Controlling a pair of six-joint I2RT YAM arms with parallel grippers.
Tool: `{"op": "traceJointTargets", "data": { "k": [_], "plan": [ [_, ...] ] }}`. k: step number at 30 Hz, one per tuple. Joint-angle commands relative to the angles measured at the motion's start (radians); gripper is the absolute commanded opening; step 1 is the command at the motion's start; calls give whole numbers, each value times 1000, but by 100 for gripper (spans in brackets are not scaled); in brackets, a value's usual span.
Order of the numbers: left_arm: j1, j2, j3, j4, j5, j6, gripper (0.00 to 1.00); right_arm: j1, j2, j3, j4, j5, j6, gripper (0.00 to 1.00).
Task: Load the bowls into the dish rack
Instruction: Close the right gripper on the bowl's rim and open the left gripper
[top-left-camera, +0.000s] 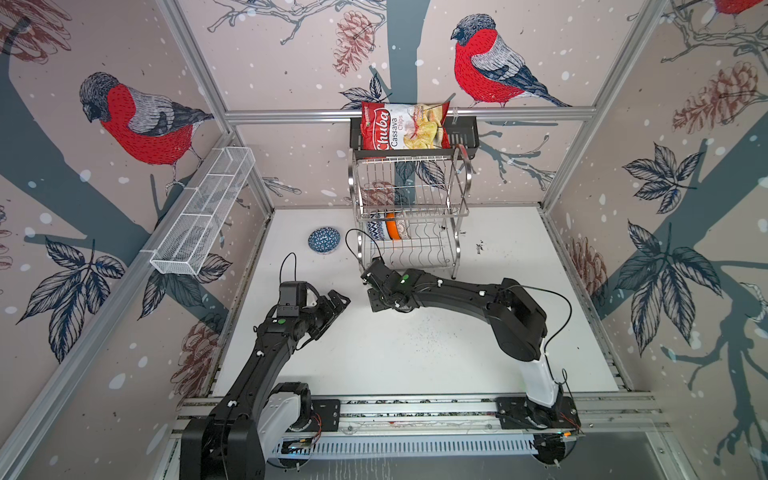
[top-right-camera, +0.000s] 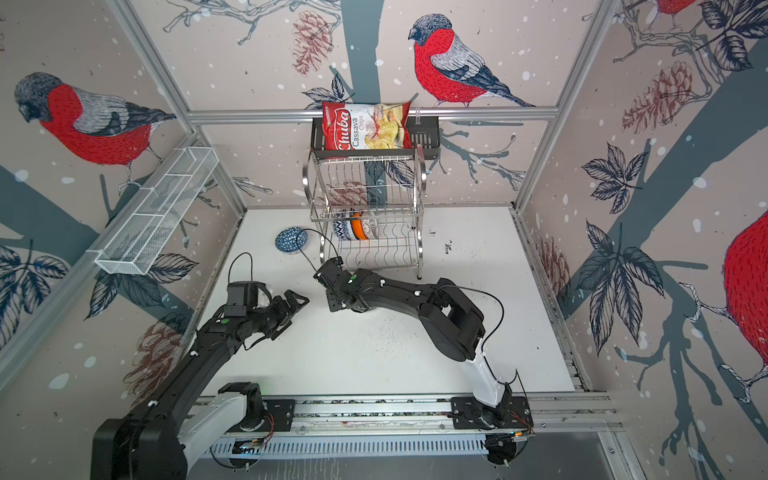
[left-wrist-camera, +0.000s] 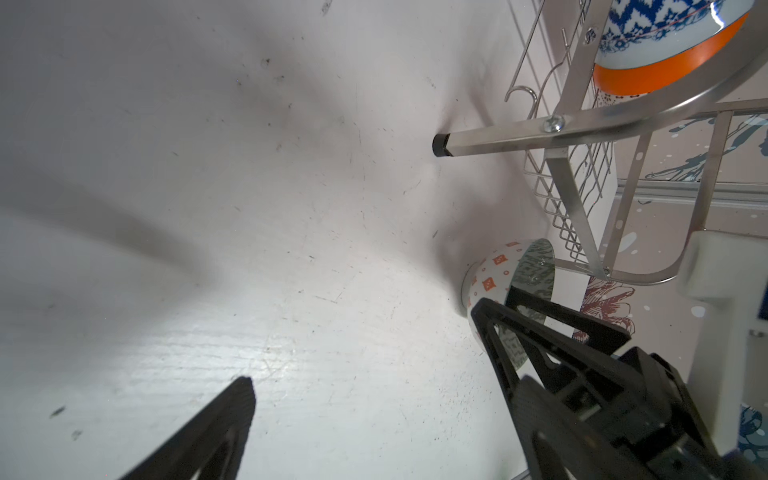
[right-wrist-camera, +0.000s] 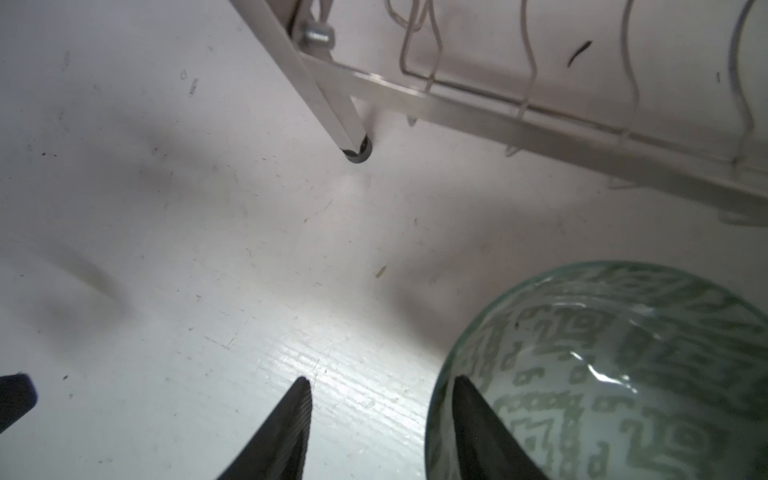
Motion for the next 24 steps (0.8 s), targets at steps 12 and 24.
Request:
{"op": "traceJointTargets", "data": {
  "k": [12, 24],
  "plan": [
    [3, 135, 23, 98, 222, 47, 97, -10, 99, 115, -153, 58, 94, 24],
    [0, 138, 58, 153, 126, -48, 97, -42, -76, -110, 53, -59, -78, 0]
  ]
}}
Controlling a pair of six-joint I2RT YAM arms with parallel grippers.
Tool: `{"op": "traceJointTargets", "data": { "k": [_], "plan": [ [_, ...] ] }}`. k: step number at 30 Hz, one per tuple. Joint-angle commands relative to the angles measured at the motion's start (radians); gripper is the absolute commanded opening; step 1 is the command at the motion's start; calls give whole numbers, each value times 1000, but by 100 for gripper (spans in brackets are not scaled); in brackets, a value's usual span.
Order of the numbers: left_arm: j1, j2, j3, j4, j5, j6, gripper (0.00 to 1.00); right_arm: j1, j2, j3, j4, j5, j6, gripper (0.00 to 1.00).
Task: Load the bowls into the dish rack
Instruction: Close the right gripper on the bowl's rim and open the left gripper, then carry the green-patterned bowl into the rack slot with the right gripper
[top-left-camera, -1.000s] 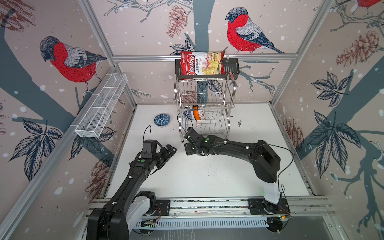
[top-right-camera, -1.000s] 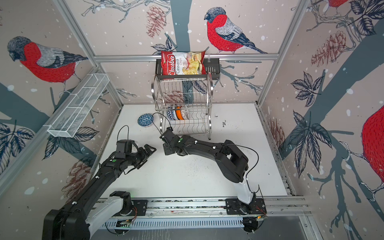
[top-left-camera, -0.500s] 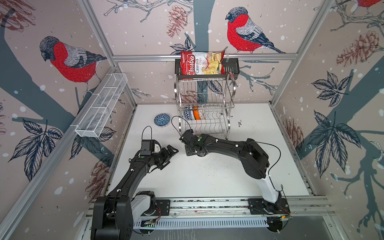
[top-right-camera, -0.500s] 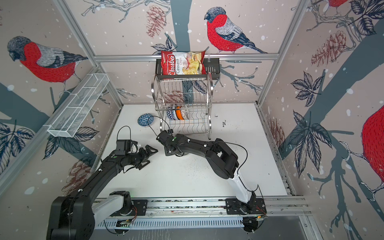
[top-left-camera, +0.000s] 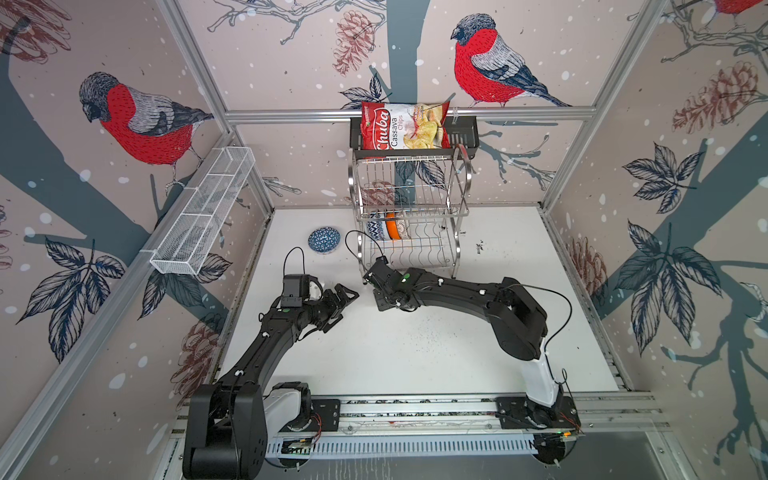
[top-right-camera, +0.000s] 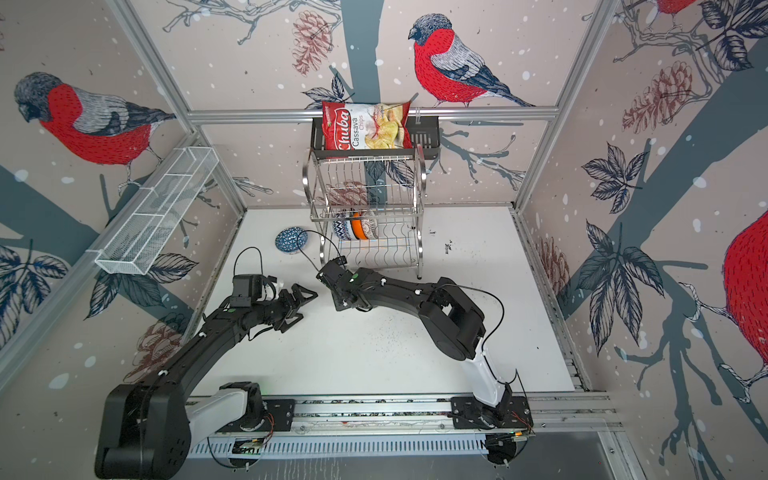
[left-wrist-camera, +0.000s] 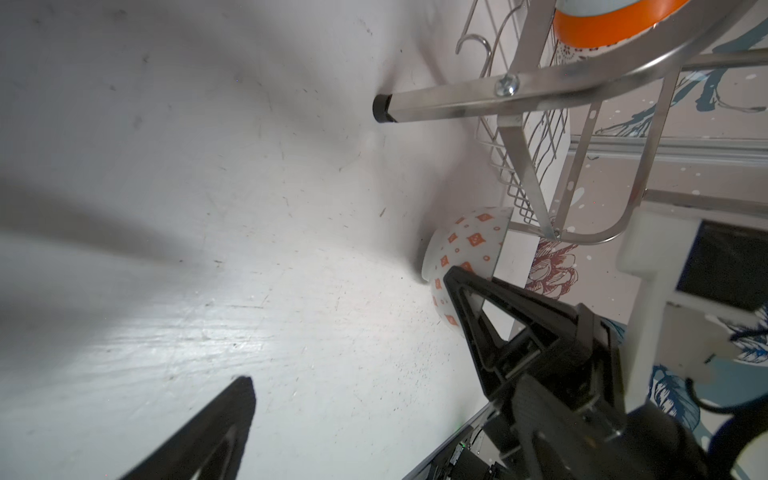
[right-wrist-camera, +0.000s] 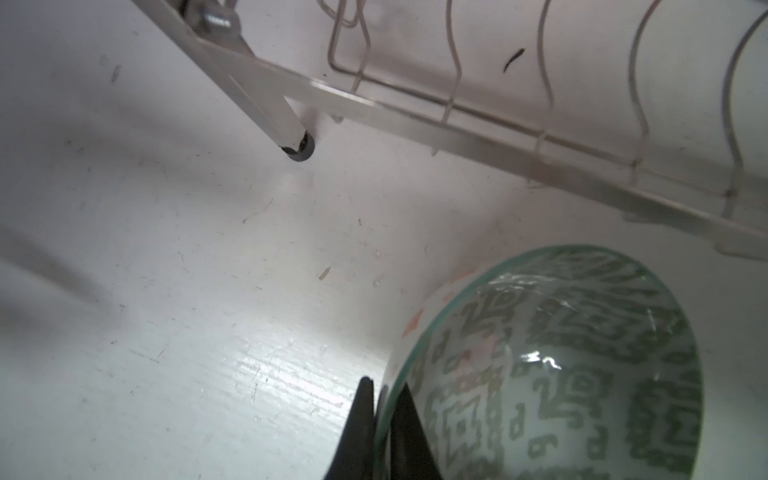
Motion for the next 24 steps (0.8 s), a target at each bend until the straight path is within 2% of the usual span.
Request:
{"op": "traceJointTargets", "data": {
  "k": [1, 6, 12, 18, 24],
  "plan": [
    [1, -5, 32, 30, -47, -33, 97, -23, -70, -84, 90, -127, -39, 0],
    [1, -3, 61, 40, -60, -64, 97, -89, -211, -227, 274, -323, -30, 0],
    [-2, 66, 139, 51, -47, -25, 97, -136, -345, -358, 535, -533, -17, 0],
    [-2, 119, 199, 75, -44, -22, 97, -179, -401, -449, 801, -661, 55, 0],
    [-3, 144, 232, 89, -35, -25, 97, -201, -408, -508, 994, -687, 151, 0]
  ]
}}
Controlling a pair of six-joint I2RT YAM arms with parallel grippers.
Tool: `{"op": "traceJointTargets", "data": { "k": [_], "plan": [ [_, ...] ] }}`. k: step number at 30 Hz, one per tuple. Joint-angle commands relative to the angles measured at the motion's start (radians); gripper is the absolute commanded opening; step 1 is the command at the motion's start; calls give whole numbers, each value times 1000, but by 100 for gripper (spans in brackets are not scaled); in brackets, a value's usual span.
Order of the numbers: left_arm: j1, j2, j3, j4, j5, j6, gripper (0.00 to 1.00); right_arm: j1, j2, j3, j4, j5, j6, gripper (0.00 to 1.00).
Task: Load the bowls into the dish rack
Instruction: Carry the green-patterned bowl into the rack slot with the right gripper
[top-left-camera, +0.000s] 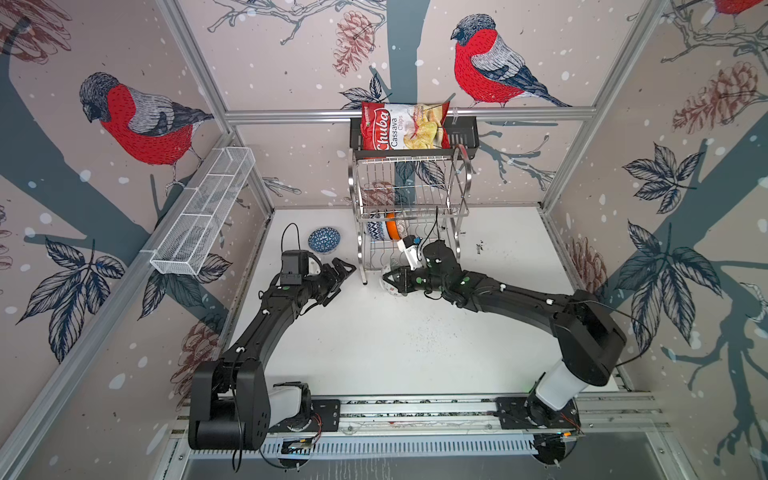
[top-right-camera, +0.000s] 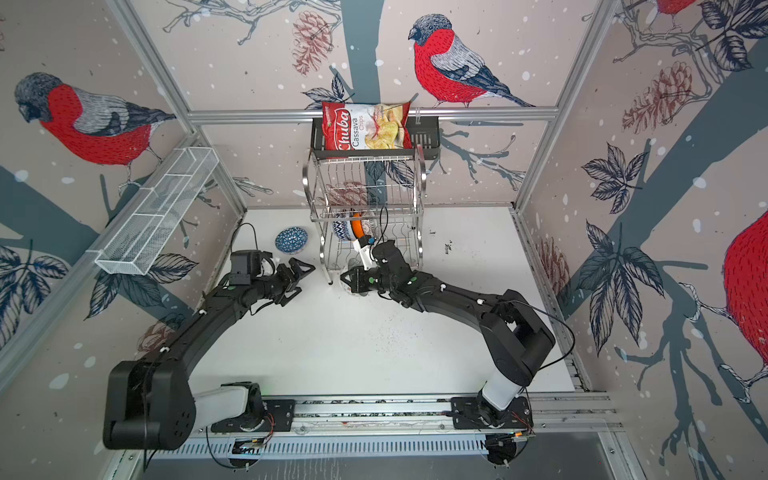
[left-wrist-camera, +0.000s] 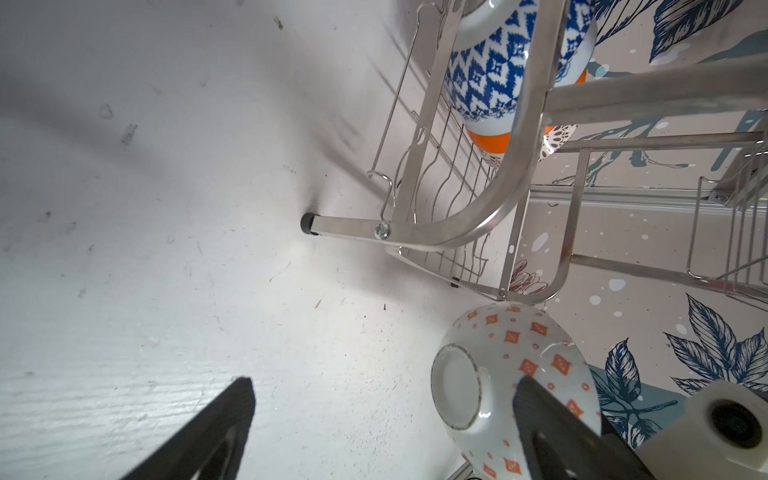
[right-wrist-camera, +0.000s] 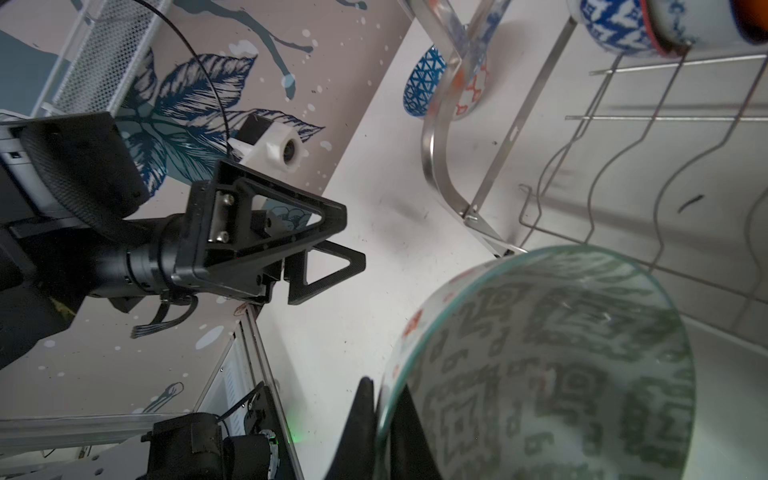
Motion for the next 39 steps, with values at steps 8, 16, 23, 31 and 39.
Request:
{"op": "traceJointTargets", "data": {
  "k": [8, 16, 23, 31, 39],
  "plan": [
    [-20, 36, 65, -8, 16, 59, 97, -50, 9, -107, 505, -63, 209, 0],
    [-43, 32, 46, 36, 35, 25, 97, -111, 94, -74, 637, -95, 331, 0],
    [-43, 45, 72, 23, 33, 29, 97, -156, 199, -63, 804, -128, 465, 0],
    [-51, 51, 65, 11, 26, 31, 97, -174, 325, 47, 865, -159, 530, 0],
    [-52, 57, 71, 10, 27, 29, 97, -181, 442, 112, 973, -162, 647, 0]
  ]
}}
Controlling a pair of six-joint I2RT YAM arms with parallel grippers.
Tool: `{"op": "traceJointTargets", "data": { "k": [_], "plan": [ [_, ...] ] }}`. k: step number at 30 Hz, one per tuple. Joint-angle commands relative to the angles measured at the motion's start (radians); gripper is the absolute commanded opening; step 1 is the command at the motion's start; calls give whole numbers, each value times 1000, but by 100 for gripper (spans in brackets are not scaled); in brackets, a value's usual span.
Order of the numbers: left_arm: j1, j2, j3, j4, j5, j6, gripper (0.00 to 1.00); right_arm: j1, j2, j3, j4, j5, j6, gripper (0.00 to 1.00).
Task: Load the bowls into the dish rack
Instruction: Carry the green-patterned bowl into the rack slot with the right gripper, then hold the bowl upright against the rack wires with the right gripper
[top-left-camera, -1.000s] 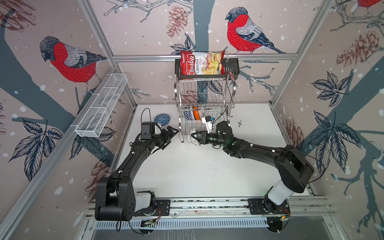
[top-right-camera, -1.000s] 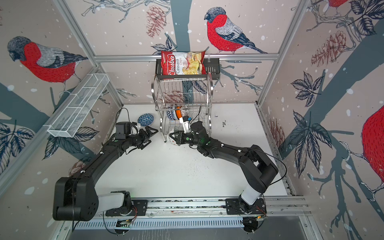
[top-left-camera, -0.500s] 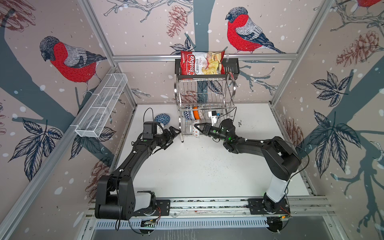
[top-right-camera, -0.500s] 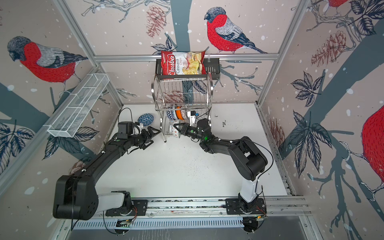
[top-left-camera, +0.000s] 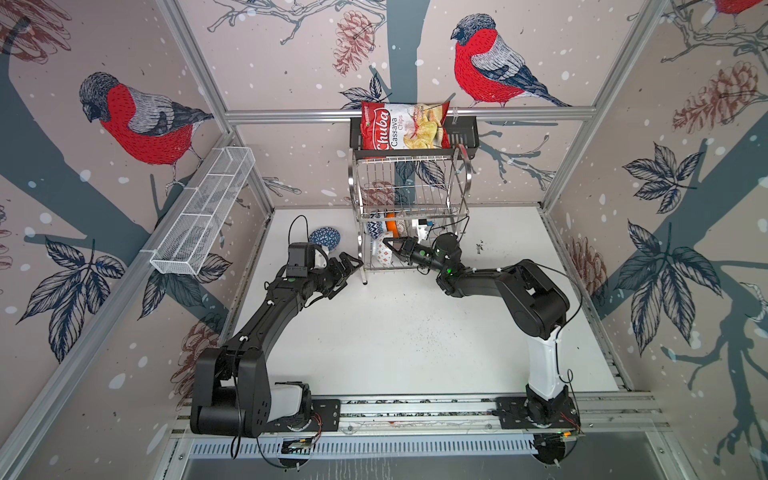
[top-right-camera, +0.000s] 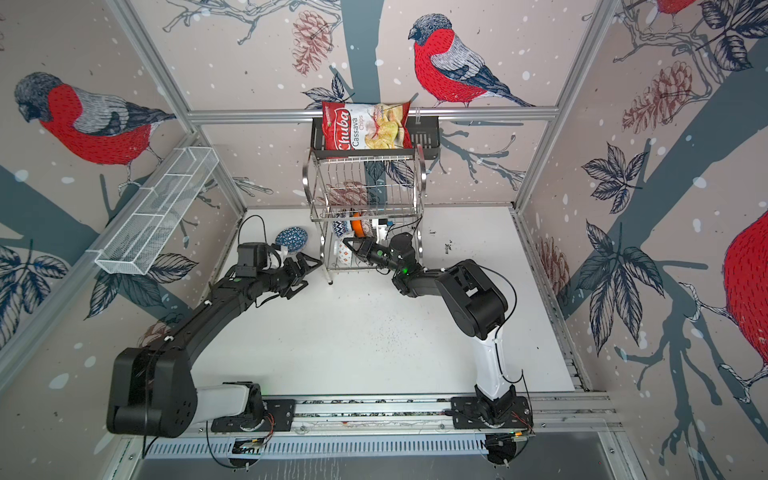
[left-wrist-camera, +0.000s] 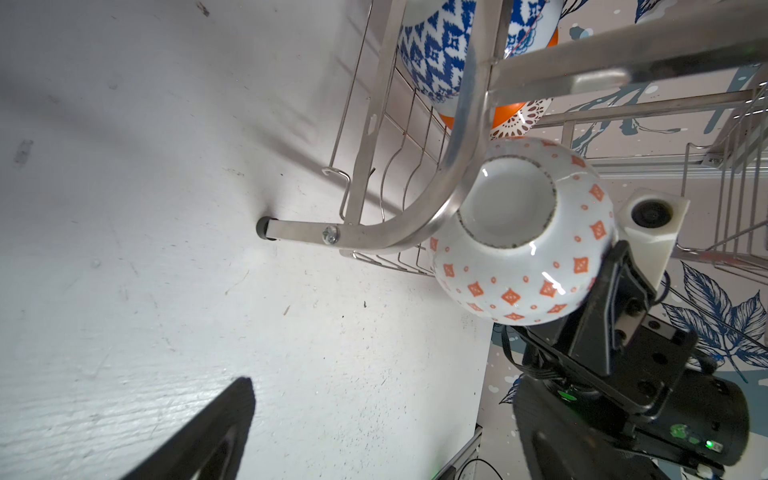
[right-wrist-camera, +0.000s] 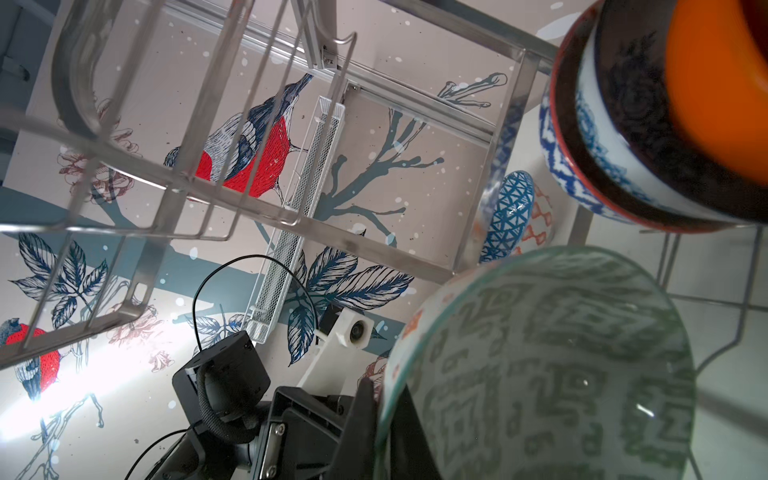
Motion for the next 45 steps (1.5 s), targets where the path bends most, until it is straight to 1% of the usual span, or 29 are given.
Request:
{"op": "traceJointTargets", "data": {
  "k": [1, 15, 20, 26, 34, 39, 45],
  "plan": [
    [-2, 0, 7, 3, 5, 6, 97, -2, 38, 29, 150, -14, 72, 0],
    [-2, -7, -6, -8, 1, 9, 97, -6, 156, 118, 191, -1, 175, 0],
    [-2, 8, 15, -14, 1, 15, 97, -6, 175, 120, 201, 31, 199, 0],
    [-2, 19, 19, -15, 1, 17, 97, -6, 201, 131, 218, 43, 241, 0],
    [-3, 23, 21, -19, 1, 20, 97, -6, 214, 125, 215, 70, 253, 0],
    [-5, 17, 21, -24, 2, 23, 97, -6, 228, 141, 175, 74, 255, 0],
    [-5, 10, 28, -45, 0, 36, 97, -3, 244, 159, 187, 80, 266, 0]
  ]
}}
